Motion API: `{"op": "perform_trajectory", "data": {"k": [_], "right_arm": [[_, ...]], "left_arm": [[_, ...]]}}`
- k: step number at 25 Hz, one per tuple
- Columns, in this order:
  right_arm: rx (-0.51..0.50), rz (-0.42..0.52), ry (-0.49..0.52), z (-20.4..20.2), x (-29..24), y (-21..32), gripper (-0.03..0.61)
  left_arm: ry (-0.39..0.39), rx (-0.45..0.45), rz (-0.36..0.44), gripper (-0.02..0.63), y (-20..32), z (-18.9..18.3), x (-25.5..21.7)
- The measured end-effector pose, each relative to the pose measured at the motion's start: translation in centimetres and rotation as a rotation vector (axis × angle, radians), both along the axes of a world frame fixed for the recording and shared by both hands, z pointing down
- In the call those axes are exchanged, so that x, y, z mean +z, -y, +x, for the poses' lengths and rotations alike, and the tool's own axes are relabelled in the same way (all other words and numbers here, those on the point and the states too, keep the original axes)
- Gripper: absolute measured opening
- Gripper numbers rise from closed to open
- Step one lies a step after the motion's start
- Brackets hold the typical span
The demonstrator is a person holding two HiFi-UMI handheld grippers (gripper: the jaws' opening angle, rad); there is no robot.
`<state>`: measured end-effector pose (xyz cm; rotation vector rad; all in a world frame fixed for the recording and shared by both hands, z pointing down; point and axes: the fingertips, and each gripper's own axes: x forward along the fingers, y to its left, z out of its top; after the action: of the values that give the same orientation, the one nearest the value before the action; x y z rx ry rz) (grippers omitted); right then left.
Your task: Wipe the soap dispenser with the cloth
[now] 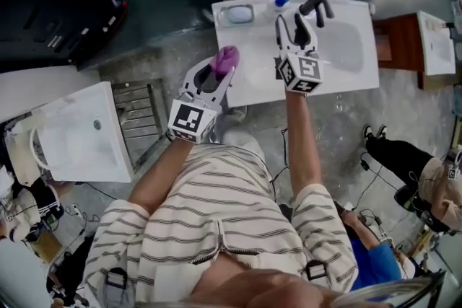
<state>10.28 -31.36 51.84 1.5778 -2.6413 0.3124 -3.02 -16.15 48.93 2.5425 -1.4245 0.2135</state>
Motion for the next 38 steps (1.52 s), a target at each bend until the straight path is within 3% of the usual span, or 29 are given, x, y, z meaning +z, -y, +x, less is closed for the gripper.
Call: {"op": "perform_trajectory", "data": {"k": [9,18,27,38], "right_arm": [[-0.001,0.017,0.072,-3.2,-6.3,-9.5,0.112],[0.013,0.048,0.045,-5.3,-9.8,-16.0,0.029],[0.013,0.068,0.04,-6.2,-10.6,-19.4,0.009],[0.05,0.055,0.026,-4.6,-10.1,-20.2,0.009]], "left_arm": [[0.015,0.006,0.075,0.13,-3.3,-1.5,-3.2],[0.02,0.034,0.13,0.13,-5.3,-1.7,-5.4],[0.038,0.047,0.173,0.129,-5.9,-0.8,-6.1],[0.06,0.014,0.214,0.129,-5.8,0.0,-6.7]]}}
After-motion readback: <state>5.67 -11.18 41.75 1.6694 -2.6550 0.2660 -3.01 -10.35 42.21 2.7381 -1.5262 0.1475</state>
